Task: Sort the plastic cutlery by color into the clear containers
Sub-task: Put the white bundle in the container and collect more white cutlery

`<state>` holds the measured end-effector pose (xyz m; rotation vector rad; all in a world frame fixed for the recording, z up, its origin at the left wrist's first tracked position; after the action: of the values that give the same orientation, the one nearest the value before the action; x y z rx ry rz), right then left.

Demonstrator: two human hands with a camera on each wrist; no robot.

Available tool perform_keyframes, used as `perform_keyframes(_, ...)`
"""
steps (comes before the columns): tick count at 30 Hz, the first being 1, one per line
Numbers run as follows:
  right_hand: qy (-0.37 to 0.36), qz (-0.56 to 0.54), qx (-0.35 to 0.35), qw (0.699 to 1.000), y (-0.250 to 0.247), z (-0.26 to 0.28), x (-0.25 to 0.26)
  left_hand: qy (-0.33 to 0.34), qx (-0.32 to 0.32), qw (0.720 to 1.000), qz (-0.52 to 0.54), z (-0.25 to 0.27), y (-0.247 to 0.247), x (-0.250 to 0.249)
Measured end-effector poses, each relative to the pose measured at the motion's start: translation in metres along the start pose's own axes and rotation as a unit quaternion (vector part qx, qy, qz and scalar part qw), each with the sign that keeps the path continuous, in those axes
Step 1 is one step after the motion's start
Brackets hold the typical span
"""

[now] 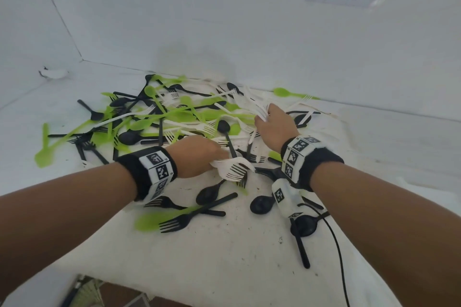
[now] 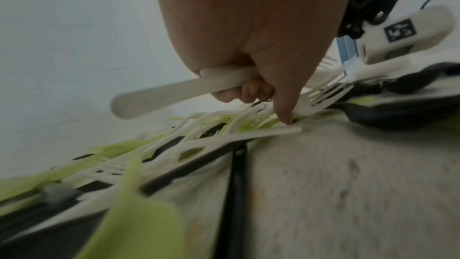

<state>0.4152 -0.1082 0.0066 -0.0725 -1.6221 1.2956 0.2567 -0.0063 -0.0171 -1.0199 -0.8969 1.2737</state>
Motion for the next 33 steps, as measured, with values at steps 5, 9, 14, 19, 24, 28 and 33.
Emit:
perform_keyframes(5, 0.032, -0.027, -0.049, 0.998, -0.026, 0.015, -0.02, 0.02, -0.042, 0.992, 0.121, -0.017, -0.026, -0.016)
perform_keyframes(9, 0.08, -0.075, -0.072, 0.991, -0.051, 0.029, -0.043, 0.038, -0.078, 0.975, 0.207, -0.033, -0.052, -0.037)
perform_keyframes(14, 0.097, -0.09, -0.121, 0.984, -0.079, 0.042, -0.069, 0.008, -0.147, 0.924, 0.353, -0.053, -0.085, -0.047)
perform_keyframes(19, 0.098, -0.215, -0.183, 0.954, -0.099, 0.066, -0.089, -0.017, -0.181, 0.868, 0.463, -0.079, -0.101, -0.053)
perform_keyframes(24, 0.062, -0.284, -0.197, 0.936, -0.1, 0.084, -0.09, -0.065, -0.176, 0.763, 0.618, -0.114, -0.087, -0.068)
perform_keyframes(28, 0.04, -0.358, -0.19, 0.914, -0.093, 0.086, -0.096, -0.042, -0.149, 0.716, 0.681, -0.13, -0.087, -0.099)
perform_keyframes(33, 0.032, -0.429, -0.173, 0.886, -0.087, 0.09, -0.107, -0.007, -0.145, 0.664, 0.733, -0.137, -0.09, -0.126)
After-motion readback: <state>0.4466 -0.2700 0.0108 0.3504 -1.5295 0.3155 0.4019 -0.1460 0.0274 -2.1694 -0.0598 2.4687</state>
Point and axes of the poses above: each hand's wrist, its own z-axis away from the middle knuckle, its own y-axis out of the palm, x = y × z, the point moved 7 cm from there along -z, towards the middle knuckle, and after that the axes turned 12 degrees about x, right-handed, at the moved point
